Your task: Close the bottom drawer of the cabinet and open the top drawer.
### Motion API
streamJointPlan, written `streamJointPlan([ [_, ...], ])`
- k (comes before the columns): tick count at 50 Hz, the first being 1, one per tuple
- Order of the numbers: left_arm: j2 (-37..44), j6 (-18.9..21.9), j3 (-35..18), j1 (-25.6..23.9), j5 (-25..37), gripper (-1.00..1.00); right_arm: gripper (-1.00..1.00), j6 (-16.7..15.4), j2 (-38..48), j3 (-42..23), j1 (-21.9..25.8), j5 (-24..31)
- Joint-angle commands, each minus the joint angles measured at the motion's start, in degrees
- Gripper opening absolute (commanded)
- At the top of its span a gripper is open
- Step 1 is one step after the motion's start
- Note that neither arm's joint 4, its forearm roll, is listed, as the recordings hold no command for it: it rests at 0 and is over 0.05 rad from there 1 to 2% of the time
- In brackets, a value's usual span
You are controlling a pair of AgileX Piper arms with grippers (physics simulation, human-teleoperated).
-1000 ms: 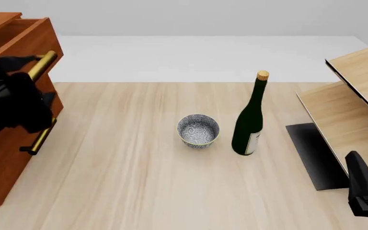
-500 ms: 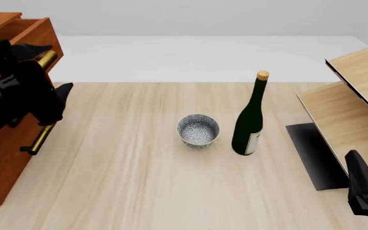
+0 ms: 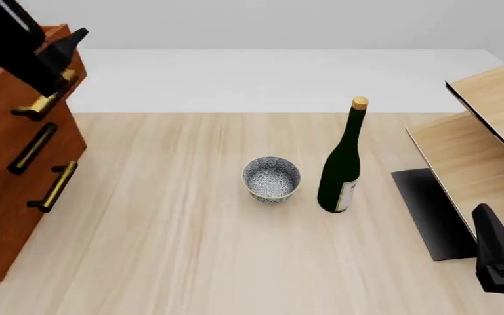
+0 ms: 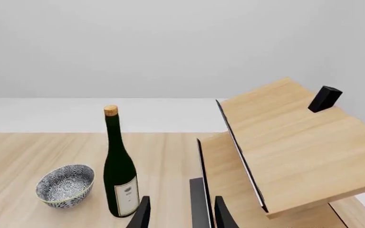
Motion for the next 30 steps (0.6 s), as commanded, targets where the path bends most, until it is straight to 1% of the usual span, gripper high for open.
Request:
streamJointPlan([
  [1, 0.54, -15.43, -12.99, 0.39, 11.48, 1.0, 1.0, 0.0, -1.8, 0.01, 0.01, 1.72],
  [2, 0.94, -17.0, -14.26, 0.52, 12.64, 1.0, 1.0, -0.01, -1.93, 0.02, 0.03, 1.86],
  [3, 0.77, -17.04, -14.65, 0.99, 12.74, 1.0, 1.0, -0.07, -2.22, 0.02, 0.08, 2.16],
  [4, 1.91, -22.77, -18.79, 0.17, 16.34, 1.0, 1.0, -0.06, -2.58, 0.02, 0.13, 2.5],
  [5, 2.4, -24.27, -20.03, 0.37, 17.62, 1.0, 1.0, -0.06, -2.74, 0.02, 0.14, 2.65],
  [6, 0.83, -21.33, -17.89, 1.66, 14.97, 1.0, 1.0, -0.03, -2.94, 0.02, 0.12, 2.85],
  [7, 0.57, -22.51, -18.32, 1.93, 15.35, 1.0, 1.0, -0.03, -2.94, 0.02, 0.12, 2.85],
  [8, 1.45, -25.29, -19.95, 1.88, 17.58, 1.0, 1.0, -0.02, -3.02, 0.01, 0.07, 2.93],
  [9, 2.66, -29.59, -21.98, 1.9, 20.4, 1.0, 1.0, 0.02, -3.03, 0.01, 0.04, 2.93],
  [10, 2.57, -30.53, -22.2, 2.97, 20.61, 1.0, 1.0, 0.03, -3.08, 0.01, 0.03, 2.96],
  [11, 3.08, -32.3, -23.02, 4.57, 21.78, 1.0, 1.0, 0.04, -3.07, 0.01, 0.03, 2.95],
  [12, 4.82, -31.34, -23.07, 7.34, 23.64, 1.0, 1.0, 0.01, -3.13, 0.01, 0.06, 3.02],
  [13, 4.05, -32.0, -22.84, 9.18, 23.14, 1.0, 1.0, 0.0, -3.08, 0.01, 0.08, 2.97],
  [14, 4.54, -34.02, -23.93, 7.01, 24.44, 1.0, 1.0, -0.01, -3.03, 0.01, 0.09, 2.91],
  [15, 4.43, -35.14, -24.55, 8.19, 25.56, 1.0, 1.0, -0.03, -2.73, 0.01, 0.11, 2.63],
  [16, 4.4, -35.13, -24.63, 9.34, 25.95, 1.0, 1.0, -0.03, -2.64, 0.01, 0.12, 2.54],
  [17, 5.07, -34.63, -24.69, 8.58, 27.21, 1.0, 1.0, -0.05, -2.48, 0.01, 0.13, 2.37],
  [18, 4.62, -36.27, -25.28, 9.06, 27.7, 1.0, 1.0, -0.06, -2.36, 0.0, 0.15, 2.26],
  [19, 4.6, -35.66, -25.12, 10.36, 27.8, 1.0, 1.0, -0.08, -2.29, 0.0, 0.15, 2.21],
  [20, 5.58, -36.71, -25.94, 9.14, 29.44, 1.0, 1.0, -0.12, -2.28, 0.01, 0.17, 2.21],
  [21, 5.42, -37.64, -26.42, 9.62, 30.21, 1.0, 1.0, -0.14, -2.42, 0.01, 0.23, 2.33],
  [22, 5.28, -36.51, -26.1, 10.72, 30.11, 1.0, 1.0, -0.16, -2.45, 0.01, 0.23, 2.36],
  [23, 5.19, -36.71, -26.45, 10.72, 30.42, 1.0, 1.0, -0.18, -2.48, 0.01, 0.26, 2.4],
  [26, 7.21, -41.82, -29.73, 11.33, 34.44, 1.0, 1.0, -0.24, -1.88, 0.01, 0.27, 1.79],
  [27, 7.18, -41.18, -29.81, 12.22, 34.85, 1.0, 1.0, -0.25, -1.74, 0.01, 0.28, 1.65],
  [28, 7.33, -41.38, -30.14, 12.58, 35.3, 1.0, 1.0, -0.23, -1.75, 0.0, 0.29, 1.65],
  [29, 7.92, -44.4, -31.43, 12.27, 36.46, 1.0, 1.0, -0.21, -1.84, 0.0, 0.3, 1.73],
  [30, 8.26, -45.36, -31.95, 11.68, 37.13, 1.0, 1.0, -0.24, -1.8, 0.0, 0.31, 1.69],
])
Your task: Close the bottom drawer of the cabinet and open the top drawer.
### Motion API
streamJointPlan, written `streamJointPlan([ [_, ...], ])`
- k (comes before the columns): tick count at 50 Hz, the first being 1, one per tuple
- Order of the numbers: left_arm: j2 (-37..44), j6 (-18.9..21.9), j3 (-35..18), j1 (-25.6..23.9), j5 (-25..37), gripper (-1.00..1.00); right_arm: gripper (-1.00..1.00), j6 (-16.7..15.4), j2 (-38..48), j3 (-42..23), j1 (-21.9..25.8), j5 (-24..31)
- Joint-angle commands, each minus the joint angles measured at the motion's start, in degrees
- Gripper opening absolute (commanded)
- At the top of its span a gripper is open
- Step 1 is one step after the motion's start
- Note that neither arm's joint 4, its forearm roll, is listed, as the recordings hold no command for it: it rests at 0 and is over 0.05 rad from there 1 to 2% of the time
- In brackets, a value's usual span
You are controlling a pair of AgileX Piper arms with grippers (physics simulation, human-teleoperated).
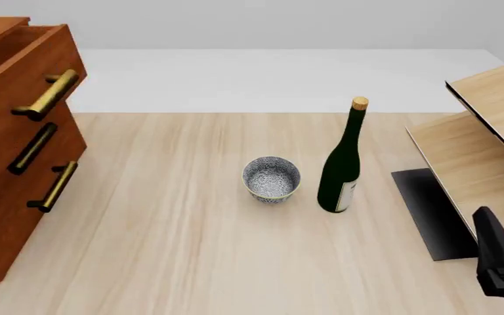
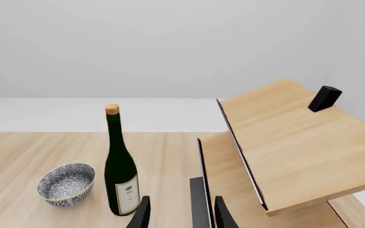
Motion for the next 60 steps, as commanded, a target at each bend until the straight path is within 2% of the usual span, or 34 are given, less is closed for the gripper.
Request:
streamJointPlan([
  [1, 3.14, -9.98, -6.86, 3.71, 9.54, 1.0, 1.0, -0.11, 0.47, -0.01, 0.13, -0.49],
  [4, 4.04, -13.65, -8.38, 4.05, 11.65, 1.0, 1.0, -0.09, 0.94, -0.01, 0.19, -0.94],
  [5, 3.32, -12.21, -8.15, 5.83, 11.15, 1.0, 1.0, -0.16, 1.01, -0.01, 0.24, -1.01],
  [8, 3.98, -14.59, -8.7, 5.36, 12.4, 1.0, 1.0, -0.29, 1.07, -0.02, 0.29, -1.15],
  [10, 3.43, -13.49, -8.29, 6.49, 12.1, 1.0, 1.0, -0.24, 1.24, -0.02, 0.35, -1.3],
  [13, 4.48, -16.19, -8.77, 6.11, 13.63, 1.0, 1.0, -0.21, 1.44, -0.02, 0.35, -1.5],
  [14, 4.13, -15.15, -8.17, 7.31, 13.31, 1.0, 1.0, -0.23, 1.46, -0.02, 0.36, -1.54],
  [16, 4.38, -16.48, -7.98, 6.19, 13.47, 1.0, 1.0, -0.21, 1.54, -0.02, 0.36, -1.62],
  [20, 4.26, -15.9, -6.26, 6.82, 12.85, 1.0, 1.0, -0.25, 1.7, -0.02, 0.36, -1.79],
  [22, 4.54, -17.18, -5.88, 7.44, 12.96, 1.0, 1.0, -0.2, 1.52, -0.02, 0.31, -1.61],
  [24, 4.15, -16.6, -5.24, 8.28, 12.36, 1.0, 1.0, -0.22, 1.43, -0.02, 0.28, -1.52],
  [30, 3.87, -18.05, -1.47, 8.47, 11.09, 1.0, 1.0, -0.27, 1.52, -0.02, 0.31, -1.6],
  [47, 1.9, -20.66, 4.68, 9.05, 9.85, 1.0, 1.0, -0.46, 0.57, -0.02, 0.31, -0.64],
  [60, 1.52, -21.77, 7.68, 9.56, 8.7, 1.0, 1.0, -0.53, 0.7, 0.0, 0.26, -0.77],
])
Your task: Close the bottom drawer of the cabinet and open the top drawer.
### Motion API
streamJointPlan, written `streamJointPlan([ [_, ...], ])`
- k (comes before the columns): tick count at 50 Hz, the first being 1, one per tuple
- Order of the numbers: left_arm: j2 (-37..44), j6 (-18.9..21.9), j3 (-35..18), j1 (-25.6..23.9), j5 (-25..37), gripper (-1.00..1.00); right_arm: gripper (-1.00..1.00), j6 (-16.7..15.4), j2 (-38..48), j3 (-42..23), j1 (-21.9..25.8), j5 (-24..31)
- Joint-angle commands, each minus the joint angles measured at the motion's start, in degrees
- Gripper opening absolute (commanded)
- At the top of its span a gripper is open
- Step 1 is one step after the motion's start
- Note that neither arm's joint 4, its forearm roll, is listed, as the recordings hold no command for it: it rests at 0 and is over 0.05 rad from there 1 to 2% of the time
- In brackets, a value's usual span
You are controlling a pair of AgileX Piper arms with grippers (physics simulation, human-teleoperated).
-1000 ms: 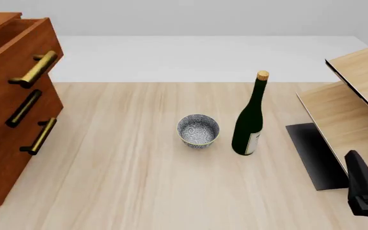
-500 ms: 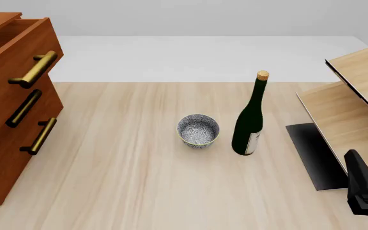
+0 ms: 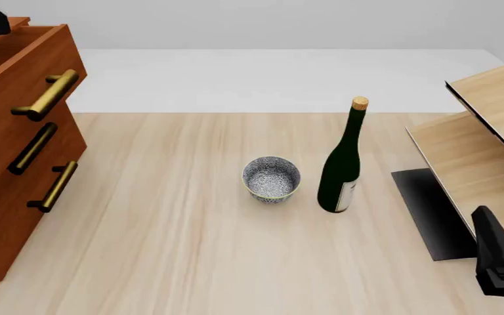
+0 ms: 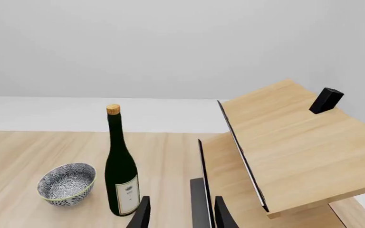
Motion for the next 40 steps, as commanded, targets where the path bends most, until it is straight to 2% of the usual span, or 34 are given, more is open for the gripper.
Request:
streamJointPlan([
  [1, -0.66, -0.98, 3.04, 0.62, -0.99, 1.0, 1.0, -0.05, 0.07, 0.01, -0.03, -0.06],
  [40, -0.17, -5.31, 11.99, 1.42, -5.66, 1.0, 1.0, -0.29, -0.28, 0.02, 0.03, 0.32],
])
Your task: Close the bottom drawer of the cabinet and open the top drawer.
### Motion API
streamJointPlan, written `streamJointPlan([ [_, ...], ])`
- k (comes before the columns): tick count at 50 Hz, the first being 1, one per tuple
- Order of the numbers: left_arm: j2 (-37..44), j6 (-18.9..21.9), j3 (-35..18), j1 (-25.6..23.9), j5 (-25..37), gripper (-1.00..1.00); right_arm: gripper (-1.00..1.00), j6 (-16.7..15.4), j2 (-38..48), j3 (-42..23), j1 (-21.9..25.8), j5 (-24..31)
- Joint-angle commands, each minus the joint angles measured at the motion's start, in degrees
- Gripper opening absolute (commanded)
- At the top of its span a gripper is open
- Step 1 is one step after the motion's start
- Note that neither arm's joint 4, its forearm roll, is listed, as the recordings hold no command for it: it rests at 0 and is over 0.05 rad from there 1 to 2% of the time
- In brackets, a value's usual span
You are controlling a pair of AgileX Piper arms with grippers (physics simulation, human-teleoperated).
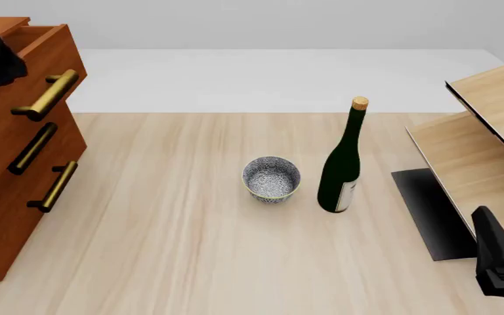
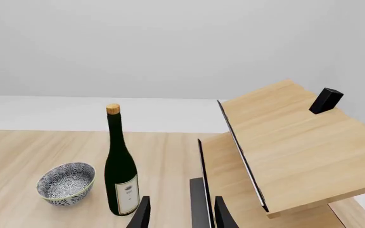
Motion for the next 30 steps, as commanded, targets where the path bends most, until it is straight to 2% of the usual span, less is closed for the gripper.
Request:
streamJointPlan([
  [1, 0.37, -1.3, 2.03, 0.13, -1.08, 1.0, 1.0, -0.07, -0.22, 0.0, 0.05, 0.24],
  [21, 1.52, -4.38, 4.23, -2.22, -2.65, 1.0, 1.0, -0.02, 0.33, 0.0, -0.16, -0.24],
  [30, 1.53, -6.69, 4.95, -5.07, -2.97, 1.0, 1.0, 0.02, 0.46, -0.01, -0.15, -0.38],
])
